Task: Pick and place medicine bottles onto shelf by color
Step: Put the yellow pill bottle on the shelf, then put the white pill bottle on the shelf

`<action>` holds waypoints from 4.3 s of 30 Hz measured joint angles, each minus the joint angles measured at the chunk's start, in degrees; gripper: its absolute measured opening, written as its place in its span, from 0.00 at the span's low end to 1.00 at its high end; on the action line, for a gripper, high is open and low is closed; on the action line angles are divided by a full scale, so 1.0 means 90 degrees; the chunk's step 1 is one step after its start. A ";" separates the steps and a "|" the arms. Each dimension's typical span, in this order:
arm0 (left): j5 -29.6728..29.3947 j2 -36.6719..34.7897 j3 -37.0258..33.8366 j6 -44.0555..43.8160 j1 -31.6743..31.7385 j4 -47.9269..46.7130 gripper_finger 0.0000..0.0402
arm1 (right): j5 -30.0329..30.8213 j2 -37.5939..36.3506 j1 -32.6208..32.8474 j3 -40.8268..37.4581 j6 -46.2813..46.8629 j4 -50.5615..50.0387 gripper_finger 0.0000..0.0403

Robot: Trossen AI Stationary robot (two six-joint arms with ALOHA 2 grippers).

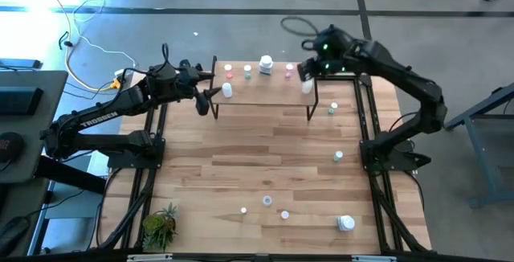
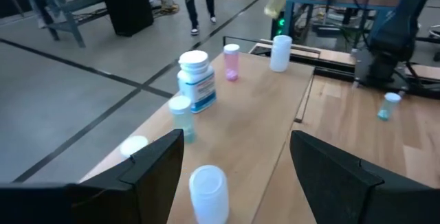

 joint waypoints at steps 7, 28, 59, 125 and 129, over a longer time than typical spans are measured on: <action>-0.0315 0.0000 0.0000 -0.0045 0.0000 -0.0001 0.64 | -0.0249 0.0000 -0.1117 0.0141 -0.0502 0.0014 0.28; -0.0620 0.0000 0.0000 -0.0298 0.0000 -0.0668 0.64 | -0.1330 0.1585 -0.1925 0.1654 -0.1832 -0.1069 0.28; -0.0737 0.0000 0.0000 -0.0338 -0.0002 -0.0815 0.64 | -0.1763 0.2722 -0.1891 0.1661 -0.2373 -0.1745 0.28; -0.0716 0.0000 -0.0002 -0.1247 -0.1559 -0.0815 0.64 | -0.1347 0.1938 -0.1877 0.1661 -0.2674 -0.1586 0.47; -0.0715 0.0000 -0.0002 -0.1360 -0.1973 -0.0812 0.64 | -0.1350 0.1673 -0.1729 0.1661 -0.2568 -0.1581 0.47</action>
